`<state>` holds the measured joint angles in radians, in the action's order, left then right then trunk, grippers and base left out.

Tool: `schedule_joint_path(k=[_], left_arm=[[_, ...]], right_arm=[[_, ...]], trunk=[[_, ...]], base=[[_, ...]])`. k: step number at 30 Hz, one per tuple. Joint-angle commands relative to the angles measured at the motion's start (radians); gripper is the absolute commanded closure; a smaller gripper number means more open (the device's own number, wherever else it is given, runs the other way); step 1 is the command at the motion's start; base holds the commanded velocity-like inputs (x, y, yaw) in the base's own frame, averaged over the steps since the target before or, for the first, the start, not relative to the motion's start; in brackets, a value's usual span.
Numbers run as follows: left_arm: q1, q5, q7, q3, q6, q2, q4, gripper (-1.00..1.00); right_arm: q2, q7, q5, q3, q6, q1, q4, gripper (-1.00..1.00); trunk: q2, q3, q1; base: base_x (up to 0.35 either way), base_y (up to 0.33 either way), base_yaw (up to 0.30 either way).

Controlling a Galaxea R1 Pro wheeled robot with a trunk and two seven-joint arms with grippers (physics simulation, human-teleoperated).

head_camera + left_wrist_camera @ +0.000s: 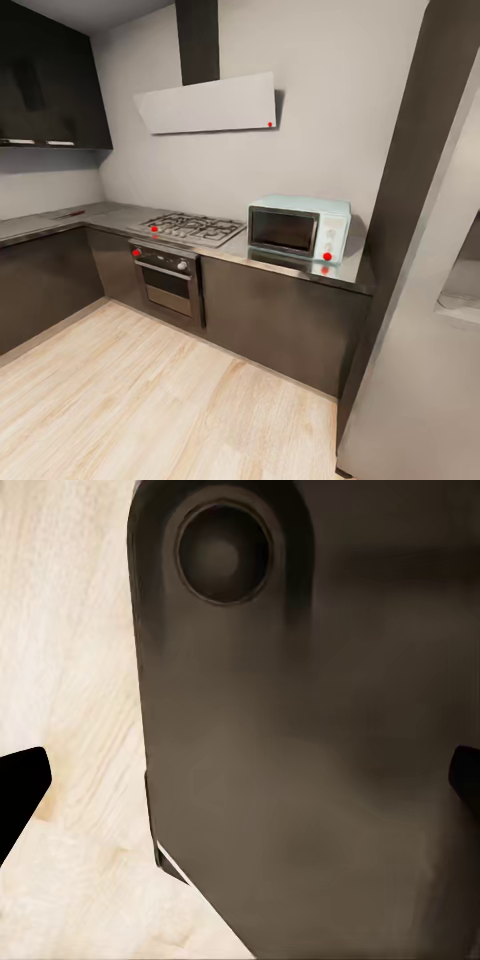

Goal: In the kitchen, take the Vidalia onion out of the sink, dice it on the chopping board with the paring knife, put the diced onion into the bowl on the countertop, then place both the paring knife and the chopping board into the sink.

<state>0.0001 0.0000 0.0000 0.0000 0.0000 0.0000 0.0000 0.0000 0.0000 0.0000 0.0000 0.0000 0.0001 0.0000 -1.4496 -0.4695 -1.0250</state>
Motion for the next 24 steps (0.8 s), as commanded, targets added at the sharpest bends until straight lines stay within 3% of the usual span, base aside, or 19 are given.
schedule_joint_path(k=[1,8,16,24], left_arm=[[0.000,0.005,0.006,0.002,-0.006,0.003,0.006,-1.00],[0.001,0.007,0.027,0.006,-0.033,-0.001,0.006,-1.00],[0.001,0.005,-0.018,0.007,0.011,0.002,-0.004,-1.00],[0.001,0.005,-0.021,0.009,0.029,0.004,-0.035,-1.00]], right_arm=[[0.006,0.004,-0.002,0.006,-0.006,-0.002,-0.006,-1.00],[0.034,0.000,0.002,0.006,0.004,-0.002,-0.025,-1.00],[0.035,0.000,0.003,0.005,0.000,-0.002,-0.024,-1.00],[0.035,0.000,0.003,0.005,-0.001,-0.002,-0.026,-1.00]], trunk=[[0.000,0.000,0.000],[0.000,0.000,0.000],[0.000,0.000,0.000],[0.000,0.000,0.000]], base=[[0.000,0.000,0.000],[0.000,0.000,0.000],[0.000,0.000,0.000],[0.000,0.000,0.000]])
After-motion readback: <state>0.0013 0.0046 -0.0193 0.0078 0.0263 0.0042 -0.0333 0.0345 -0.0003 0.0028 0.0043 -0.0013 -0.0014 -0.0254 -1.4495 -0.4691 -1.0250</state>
